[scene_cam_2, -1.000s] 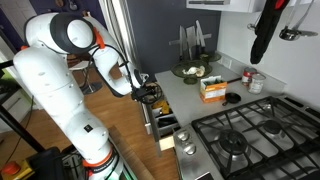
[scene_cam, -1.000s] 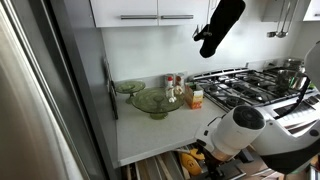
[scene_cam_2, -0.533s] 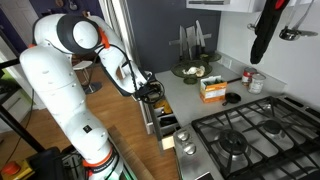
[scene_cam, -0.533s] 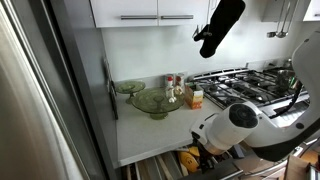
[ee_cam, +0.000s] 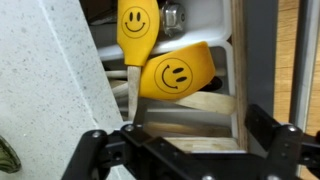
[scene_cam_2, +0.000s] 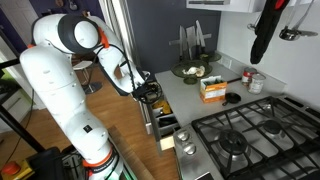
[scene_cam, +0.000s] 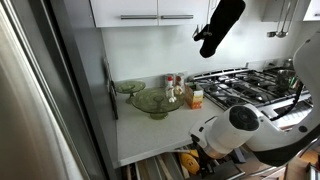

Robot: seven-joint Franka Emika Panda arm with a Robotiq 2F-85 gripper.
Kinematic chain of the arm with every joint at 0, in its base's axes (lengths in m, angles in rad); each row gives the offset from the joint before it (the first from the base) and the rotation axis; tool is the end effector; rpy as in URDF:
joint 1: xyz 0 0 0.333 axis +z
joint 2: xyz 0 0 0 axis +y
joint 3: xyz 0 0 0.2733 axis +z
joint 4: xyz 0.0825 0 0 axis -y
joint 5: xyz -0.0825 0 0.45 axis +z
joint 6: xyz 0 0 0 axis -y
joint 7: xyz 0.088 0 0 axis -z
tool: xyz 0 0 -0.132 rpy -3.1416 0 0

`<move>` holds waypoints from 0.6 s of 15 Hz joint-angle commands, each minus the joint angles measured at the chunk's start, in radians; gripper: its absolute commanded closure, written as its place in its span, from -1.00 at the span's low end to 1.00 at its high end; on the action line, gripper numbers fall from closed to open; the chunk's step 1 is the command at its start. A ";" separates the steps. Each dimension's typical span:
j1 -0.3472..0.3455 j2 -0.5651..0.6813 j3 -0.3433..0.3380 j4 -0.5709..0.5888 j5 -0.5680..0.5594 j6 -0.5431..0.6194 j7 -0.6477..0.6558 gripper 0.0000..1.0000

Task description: Open the top drawer and put the silicone spatula in it then close it

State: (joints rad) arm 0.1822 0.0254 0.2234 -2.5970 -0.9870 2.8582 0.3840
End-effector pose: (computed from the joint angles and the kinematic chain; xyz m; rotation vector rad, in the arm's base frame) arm 0.4271 0.2278 0.1365 2.5312 1.2946 0.4865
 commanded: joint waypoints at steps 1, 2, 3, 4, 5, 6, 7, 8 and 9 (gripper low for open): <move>0.023 -0.086 0.031 -0.068 0.119 -0.003 -0.001 -1.00; 0.030 -0.098 0.038 -0.079 0.161 0.004 -0.002 -1.00; 0.038 -0.110 0.045 -0.093 0.216 0.008 -0.006 -0.89; 0.047 -0.130 0.051 -0.107 0.263 0.014 0.006 -0.95; 0.053 -0.167 0.055 -0.123 0.271 0.015 0.038 -0.92; 0.061 -0.183 0.056 -0.136 0.313 0.027 0.041 -0.98; 0.078 -0.185 0.054 -0.147 0.380 0.029 0.023 -0.99; 0.104 -0.167 0.043 -0.161 0.481 0.057 -0.012 -1.00; 0.113 -0.144 0.049 -0.169 0.561 0.074 -0.025 -1.00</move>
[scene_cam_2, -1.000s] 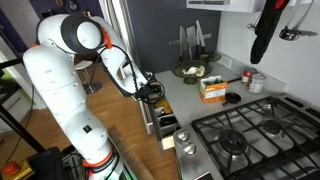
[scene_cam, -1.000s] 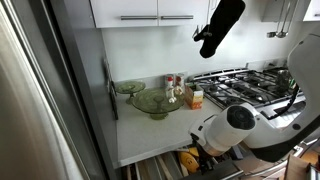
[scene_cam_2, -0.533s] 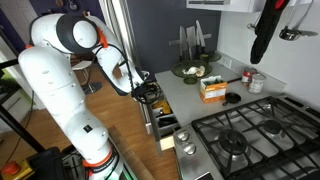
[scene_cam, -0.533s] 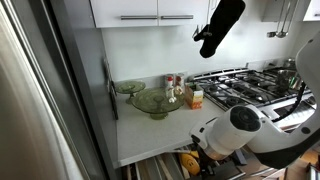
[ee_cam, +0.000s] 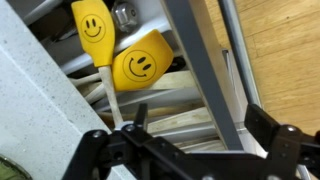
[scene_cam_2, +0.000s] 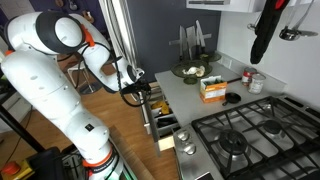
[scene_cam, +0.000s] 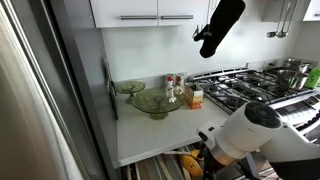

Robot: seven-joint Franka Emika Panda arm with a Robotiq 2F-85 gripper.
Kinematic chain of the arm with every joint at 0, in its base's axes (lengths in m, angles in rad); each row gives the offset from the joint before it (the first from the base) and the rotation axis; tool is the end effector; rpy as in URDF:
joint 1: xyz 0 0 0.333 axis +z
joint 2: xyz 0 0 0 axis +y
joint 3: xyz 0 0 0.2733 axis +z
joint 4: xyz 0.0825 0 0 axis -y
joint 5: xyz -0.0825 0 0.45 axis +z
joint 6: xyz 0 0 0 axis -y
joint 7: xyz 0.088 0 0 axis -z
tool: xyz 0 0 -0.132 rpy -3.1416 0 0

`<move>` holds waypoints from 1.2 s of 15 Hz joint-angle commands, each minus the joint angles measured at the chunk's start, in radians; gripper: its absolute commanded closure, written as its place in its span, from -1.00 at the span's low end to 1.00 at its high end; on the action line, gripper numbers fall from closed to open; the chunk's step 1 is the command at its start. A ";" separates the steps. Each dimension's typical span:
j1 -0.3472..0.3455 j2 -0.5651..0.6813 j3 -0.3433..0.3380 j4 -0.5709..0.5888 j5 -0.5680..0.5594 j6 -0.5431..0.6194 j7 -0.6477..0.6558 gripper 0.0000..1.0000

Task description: Open the top drawer and put the silicone spatula in it then close it

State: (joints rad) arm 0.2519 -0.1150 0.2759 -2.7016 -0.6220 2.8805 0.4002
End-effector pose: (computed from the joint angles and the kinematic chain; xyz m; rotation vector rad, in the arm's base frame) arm 0.3954 0.2579 0.1662 2.7829 1.0335 0.5427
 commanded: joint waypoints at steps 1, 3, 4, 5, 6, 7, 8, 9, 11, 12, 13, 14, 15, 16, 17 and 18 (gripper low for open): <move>0.094 0.011 -0.037 -0.076 0.275 0.064 -0.060 -1.00; 0.147 0.073 -0.052 -0.051 0.435 0.083 -0.090 -1.00; 0.172 0.091 -0.061 -0.059 0.515 0.112 -0.111 -1.00; 0.188 0.095 -0.056 -0.059 0.596 0.120 -0.135 -1.00; 0.196 0.093 -0.046 -0.058 0.677 0.135 -0.162 -1.00; 0.207 0.095 -0.037 -0.055 0.756 0.145 -0.193 -1.00; 0.215 0.092 -0.030 -0.053 0.828 0.147 -0.216 -1.00; 0.225 0.091 -0.026 -0.050 0.903 0.148 -0.250 -1.00; 0.235 0.094 -0.029 -0.044 1.024 0.153 -0.315 -1.00; 0.241 0.099 -0.031 -0.043 1.090 0.160 -0.356 -1.00; 0.244 0.101 -0.033 -0.041 1.151 0.163 -0.397 -1.00; 0.241 0.102 -0.036 -0.041 1.196 0.164 -0.429 -1.00; 0.239 0.103 -0.038 -0.039 1.241 0.172 -0.470 -1.00; 0.234 0.104 -0.041 -0.039 1.270 0.181 -0.501 -1.00; 0.230 0.109 -0.045 -0.035 1.299 0.186 -0.535 -1.00; 0.227 0.112 -0.049 -0.030 1.333 0.186 -0.571 -1.00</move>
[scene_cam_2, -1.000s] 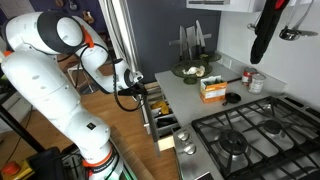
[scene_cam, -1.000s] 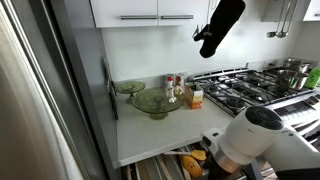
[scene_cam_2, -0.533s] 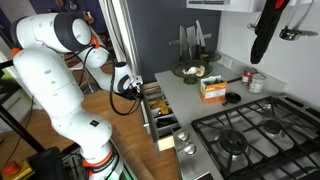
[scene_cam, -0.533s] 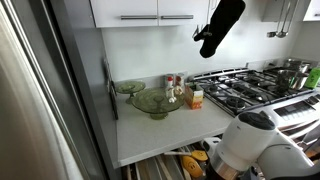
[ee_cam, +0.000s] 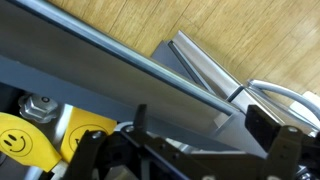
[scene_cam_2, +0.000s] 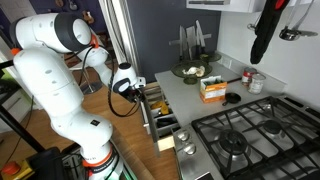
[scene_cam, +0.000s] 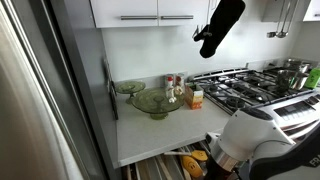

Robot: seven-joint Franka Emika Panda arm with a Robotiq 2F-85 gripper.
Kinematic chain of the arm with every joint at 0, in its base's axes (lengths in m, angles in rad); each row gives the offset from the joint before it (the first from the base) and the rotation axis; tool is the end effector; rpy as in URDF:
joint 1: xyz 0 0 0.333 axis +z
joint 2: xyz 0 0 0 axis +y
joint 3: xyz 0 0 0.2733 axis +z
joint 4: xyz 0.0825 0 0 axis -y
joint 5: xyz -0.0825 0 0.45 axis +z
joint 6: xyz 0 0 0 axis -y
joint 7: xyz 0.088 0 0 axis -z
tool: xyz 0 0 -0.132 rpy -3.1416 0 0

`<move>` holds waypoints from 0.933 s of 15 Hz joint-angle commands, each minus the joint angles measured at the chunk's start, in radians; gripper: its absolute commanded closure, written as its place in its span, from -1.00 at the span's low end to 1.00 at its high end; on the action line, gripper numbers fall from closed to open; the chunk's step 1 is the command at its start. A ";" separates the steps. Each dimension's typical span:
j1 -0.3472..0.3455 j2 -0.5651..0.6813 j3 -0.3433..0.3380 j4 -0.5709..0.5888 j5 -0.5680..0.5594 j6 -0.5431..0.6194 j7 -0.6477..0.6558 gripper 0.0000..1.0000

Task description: Open the top drawer and put the silicone spatula in it then close it

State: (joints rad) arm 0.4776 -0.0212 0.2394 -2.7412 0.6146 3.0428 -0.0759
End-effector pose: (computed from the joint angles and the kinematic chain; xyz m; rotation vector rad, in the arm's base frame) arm 0.3673 0.2618 0.1282 -2.8660 -0.2748 -0.3567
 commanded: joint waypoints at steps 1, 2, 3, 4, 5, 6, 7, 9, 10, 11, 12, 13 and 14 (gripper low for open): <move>-0.003 0.023 -0.018 0.014 0.118 0.021 -0.124 -1.00; -0.003 0.026 -0.023 0.022 0.152 0.011 -0.162 -1.00; -0.002 0.030 -0.027 0.035 0.192 -0.014 -0.203 -1.00; -0.002 0.032 -0.028 0.047 0.237 -0.033 -0.247 -1.00; -0.006 0.037 -0.029 0.054 0.269 -0.043 -0.280 -1.00; -0.009 0.043 -0.031 0.060 0.298 -0.049 -0.310 -1.00; -0.009 0.044 -0.031 0.068 0.335 -0.058 -0.347 -1.00; -0.008 0.024 -0.029 0.061 0.370 -0.059 -0.389 -1.00; -0.007 0.008 -0.028 0.046 0.357 -0.067 -0.391 -1.00; -0.007 -0.006 -0.028 0.029 0.337 -0.090 -0.383 -1.00; -0.009 -0.012 -0.030 0.016 0.309 -0.117 -0.369 -1.00; -0.009 -0.020 -0.031 0.010 0.304 -0.148 -0.369 -1.00; -0.008 -0.026 -0.031 0.006 0.305 -0.169 -0.374 -1.00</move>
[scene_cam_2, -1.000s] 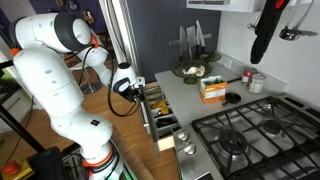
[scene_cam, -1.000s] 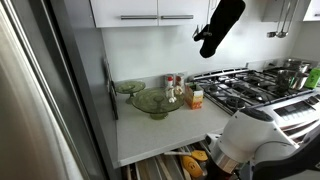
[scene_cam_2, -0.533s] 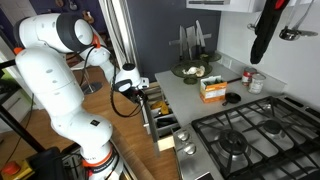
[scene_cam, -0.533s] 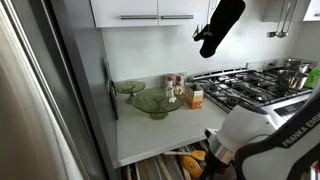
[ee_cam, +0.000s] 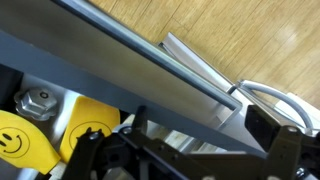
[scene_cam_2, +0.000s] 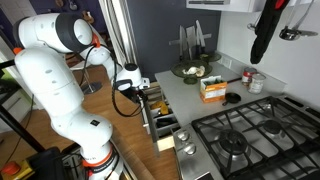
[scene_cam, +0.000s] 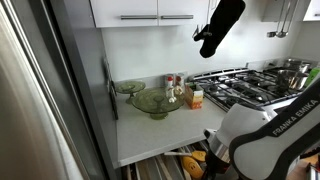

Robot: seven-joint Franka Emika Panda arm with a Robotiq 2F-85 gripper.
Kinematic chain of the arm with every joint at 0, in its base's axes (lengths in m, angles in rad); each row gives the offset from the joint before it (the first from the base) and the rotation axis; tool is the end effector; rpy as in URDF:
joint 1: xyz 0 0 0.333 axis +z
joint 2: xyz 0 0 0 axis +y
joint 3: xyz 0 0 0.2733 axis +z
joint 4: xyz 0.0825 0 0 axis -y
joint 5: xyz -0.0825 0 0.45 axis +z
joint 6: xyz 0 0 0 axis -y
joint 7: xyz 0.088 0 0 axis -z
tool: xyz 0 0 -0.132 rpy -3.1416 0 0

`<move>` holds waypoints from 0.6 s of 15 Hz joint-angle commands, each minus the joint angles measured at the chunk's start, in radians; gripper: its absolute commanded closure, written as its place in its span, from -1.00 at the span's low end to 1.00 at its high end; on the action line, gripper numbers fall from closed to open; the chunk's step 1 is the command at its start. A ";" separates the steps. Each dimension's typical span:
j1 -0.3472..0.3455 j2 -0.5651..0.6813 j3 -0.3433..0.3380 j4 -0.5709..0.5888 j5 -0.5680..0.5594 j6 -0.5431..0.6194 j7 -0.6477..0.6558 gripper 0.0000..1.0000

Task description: Open the top drawer and put the silicone spatula in it then close it

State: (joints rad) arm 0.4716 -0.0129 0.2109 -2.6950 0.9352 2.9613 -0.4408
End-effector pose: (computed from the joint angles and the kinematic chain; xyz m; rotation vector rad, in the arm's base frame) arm 0.3819 0.2444 0.1266 -2.7974 -0.3120 -0.3061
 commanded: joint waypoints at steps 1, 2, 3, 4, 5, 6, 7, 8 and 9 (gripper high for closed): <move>-0.001 -0.040 -0.002 -0.044 -0.016 -0.100 -0.011 -1.00; 0.001 -0.047 -0.001 -0.045 -0.009 -0.110 -0.022 -1.00; 0.001 -0.051 -0.001 -0.044 -0.004 -0.125 -0.035 -1.00; 0.002 -0.049 -0.002 -0.043 -0.003 -0.147 -0.043 -1.00; 0.003 -0.051 -0.002 -0.041 0.006 -0.160 -0.057 -1.00; 0.004 -0.057 -0.001 -0.043 0.014 -0.165 -0.076 -1.00; 0.006 -0.065 0.001 -0.047 0.009 -0.163 -0.096 -1.00; 0.008 -0.071 0.003 -0.051 0.002 -0.161 -0.105 -1.00; 0.013 -0.082 0.005 -0.054 0.004 -0.169 -0.135 -1.00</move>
State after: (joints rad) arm 0.4766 -0.0501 0.2124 -2.7139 0.9354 2.8175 -0.5141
